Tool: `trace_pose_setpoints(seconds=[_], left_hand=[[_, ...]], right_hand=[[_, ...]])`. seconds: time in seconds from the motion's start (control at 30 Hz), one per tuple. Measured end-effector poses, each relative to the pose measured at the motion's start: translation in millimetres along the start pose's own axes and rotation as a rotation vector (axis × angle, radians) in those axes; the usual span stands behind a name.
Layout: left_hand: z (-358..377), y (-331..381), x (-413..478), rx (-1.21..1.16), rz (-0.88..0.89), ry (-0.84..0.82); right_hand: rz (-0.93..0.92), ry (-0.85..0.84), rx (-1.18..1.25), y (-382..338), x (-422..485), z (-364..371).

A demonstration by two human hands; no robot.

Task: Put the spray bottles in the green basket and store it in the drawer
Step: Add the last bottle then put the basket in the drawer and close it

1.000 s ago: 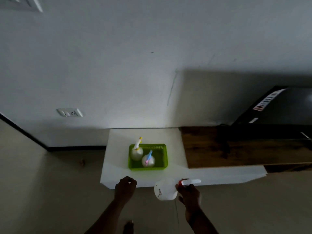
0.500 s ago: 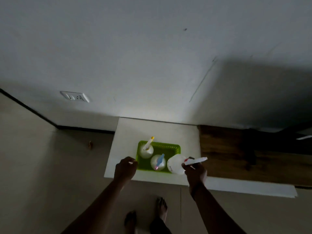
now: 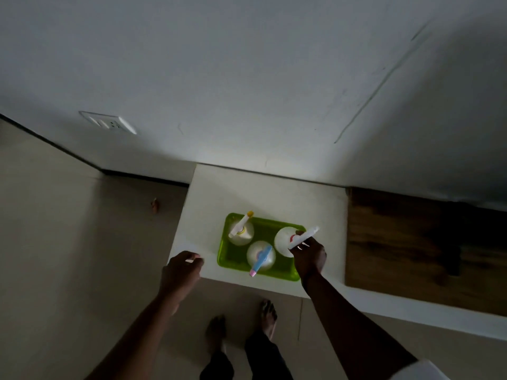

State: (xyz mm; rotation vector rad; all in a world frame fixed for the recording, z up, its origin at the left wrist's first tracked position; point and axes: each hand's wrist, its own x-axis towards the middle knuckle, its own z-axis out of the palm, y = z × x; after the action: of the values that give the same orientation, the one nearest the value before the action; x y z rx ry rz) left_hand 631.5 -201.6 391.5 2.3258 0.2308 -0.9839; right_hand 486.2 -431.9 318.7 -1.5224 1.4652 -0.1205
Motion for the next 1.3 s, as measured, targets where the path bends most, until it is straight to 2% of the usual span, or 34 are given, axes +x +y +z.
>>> trace_pose_setpoints(seconds=[0.13, 0.37, 0.6, 0.73, 1.03, 1.2, 1.3], left_hand=[[2.8, -4.7, -3.7, -0.024, -0.049, 0.049], [21.6, 18.6, -12.7, 0.074, -0.014, 0.079], [36.2, 31.7, -23.7, 0.018, 0.025, 0.015], [38.8, 36.7, -40.3, 0.126, 0.057, 0.009], [40.3, 13.1, -57.2, 0.11, 0.151, -0.105], [81.9, 8.2, -70.9, 0.12, 0.193, -0.13], [125.1, 4.6, -94.2, 0.168, 0.235, -0.237]], right_hand=[[-0.029, -0.046, -0.084, -0.2, 5.1, 6.3], [0.004, -0.099, -0.114, 8.8, 14.5, 7.5], [0.013, -0.175, -0.173, 14.2, 17.7, -1.6], [-0.003, -0.175, -0.168, 22.3, 8.9, -13.2], [0.028, -0.167, -0.188, 54.5, -52.8, -60.6], [0.04, -0.123, -0.185, 68.6, -88.3, -89.7], [0.045, -0.162, -0.22, 84.7, -109.2, -104.4]])
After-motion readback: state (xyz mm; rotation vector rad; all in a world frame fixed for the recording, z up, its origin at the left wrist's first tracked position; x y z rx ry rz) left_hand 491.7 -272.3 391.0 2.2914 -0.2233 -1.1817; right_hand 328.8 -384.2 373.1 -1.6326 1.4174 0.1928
